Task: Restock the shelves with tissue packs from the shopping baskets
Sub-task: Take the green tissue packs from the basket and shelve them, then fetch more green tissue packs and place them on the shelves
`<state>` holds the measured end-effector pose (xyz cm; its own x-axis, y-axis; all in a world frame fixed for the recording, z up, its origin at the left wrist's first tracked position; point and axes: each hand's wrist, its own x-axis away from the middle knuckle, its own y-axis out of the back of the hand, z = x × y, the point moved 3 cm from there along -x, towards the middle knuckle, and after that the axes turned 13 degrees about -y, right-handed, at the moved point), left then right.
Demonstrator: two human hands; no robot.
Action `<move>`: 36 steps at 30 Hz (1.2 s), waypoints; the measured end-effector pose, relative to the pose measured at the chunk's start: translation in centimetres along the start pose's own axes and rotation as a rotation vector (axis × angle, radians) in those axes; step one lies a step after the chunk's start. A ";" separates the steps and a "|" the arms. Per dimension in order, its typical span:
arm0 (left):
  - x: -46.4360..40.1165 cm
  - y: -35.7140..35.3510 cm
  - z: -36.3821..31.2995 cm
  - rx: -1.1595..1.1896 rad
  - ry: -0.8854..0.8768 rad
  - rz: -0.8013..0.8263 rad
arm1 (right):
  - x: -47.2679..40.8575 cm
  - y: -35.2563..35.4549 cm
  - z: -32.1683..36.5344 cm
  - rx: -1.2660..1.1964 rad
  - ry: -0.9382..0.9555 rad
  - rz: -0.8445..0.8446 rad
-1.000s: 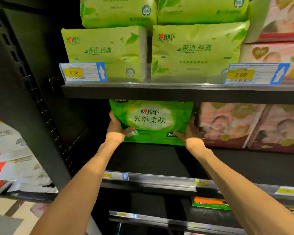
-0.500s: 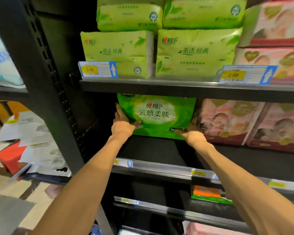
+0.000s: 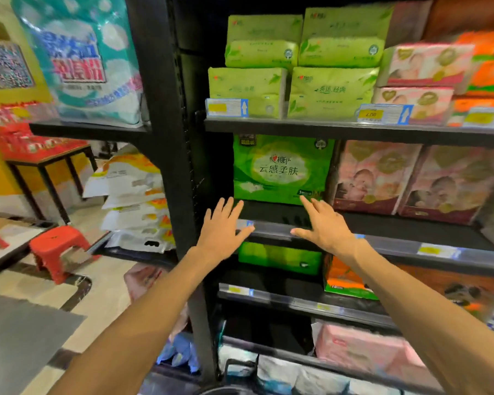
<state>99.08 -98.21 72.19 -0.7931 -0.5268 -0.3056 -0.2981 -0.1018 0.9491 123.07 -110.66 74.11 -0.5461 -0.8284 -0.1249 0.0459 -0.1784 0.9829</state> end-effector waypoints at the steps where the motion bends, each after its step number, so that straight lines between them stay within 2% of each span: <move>1: 2.1 0.3 -0.1 -0.017 -0.002 0.006 | 1.4 -0.1 0.8 0.027 0.027 -0.001; 6: 12.9 1.7 1.3 -0.074 0.088 0.059 | 8.9 -1.2 6.5 0.141 0.192 0.022; 17: 38.3 7.4 6.3 -0.102 0.368 0.148 | 22.0 -5.4 24.0 0.143 0.556 0.099; 26: 53.7 11.8 8.1 -0.168 0.710 0.071 | 28.8 -8.4 38.1 0.026 0.934 0.176; 36: 68.0 12.4 5.2 -0.167 1.113 0.021 | 38.3 -11.4 51.0 -0.049 1.328 0.264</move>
<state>38.69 -130.88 62.74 0.1436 -0.9810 -0.1307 -0.1490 -0.1520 0.9771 58.98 -113.23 65.03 0.6956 -0.7184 0.0022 0.0675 0.0684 0.9954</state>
